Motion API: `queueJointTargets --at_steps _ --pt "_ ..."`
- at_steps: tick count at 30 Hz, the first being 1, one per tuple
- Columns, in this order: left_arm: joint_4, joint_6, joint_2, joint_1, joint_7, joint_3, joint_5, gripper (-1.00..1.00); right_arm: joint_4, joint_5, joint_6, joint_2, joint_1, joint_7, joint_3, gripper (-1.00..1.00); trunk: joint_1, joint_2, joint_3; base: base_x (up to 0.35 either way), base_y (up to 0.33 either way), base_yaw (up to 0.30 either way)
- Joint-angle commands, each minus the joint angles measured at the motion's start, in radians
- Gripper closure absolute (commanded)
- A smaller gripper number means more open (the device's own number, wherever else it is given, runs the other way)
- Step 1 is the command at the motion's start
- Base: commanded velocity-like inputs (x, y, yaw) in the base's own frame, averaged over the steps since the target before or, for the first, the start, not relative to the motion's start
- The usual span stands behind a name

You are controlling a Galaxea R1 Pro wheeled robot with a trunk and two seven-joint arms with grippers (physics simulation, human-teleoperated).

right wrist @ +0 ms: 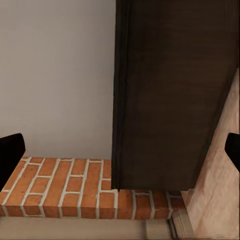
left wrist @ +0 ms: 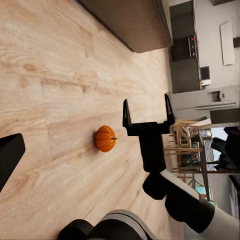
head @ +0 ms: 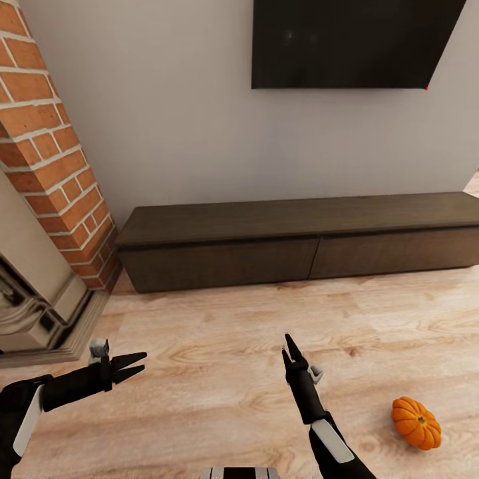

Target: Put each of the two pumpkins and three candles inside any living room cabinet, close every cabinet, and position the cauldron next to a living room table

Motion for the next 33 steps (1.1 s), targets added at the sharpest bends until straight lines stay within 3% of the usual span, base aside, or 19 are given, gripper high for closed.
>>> queueJointTargets --at_steps 1,12,33 --pt "0.001 0.000 0.000 0.000 -0.002 0.000 0.000 -1.00 0.004 -0.001 0.000 0.000 0.000 0.000 0.000 -1.00 0.000 0.000 -0.004 0.000 0.000 0.000" --pt "0.030 -0.004 0.000 0.001 -0.014 0.001 0.003 -1.00 0.018 -0.033 0.000 0.000 0.000 0.000 0.000 -1.00 0.000 0.000 -0.004 0.021 0.000 0.000" --pt "0.034 -0.007 -0.001 0.001 -0.013 0.000 0.000 -1.00 0.018 -0.035 0.000 0.000 0.000 0.000 0.002 -1.00 0.000 0.000 -0.004 0.311 0.000 0.000"
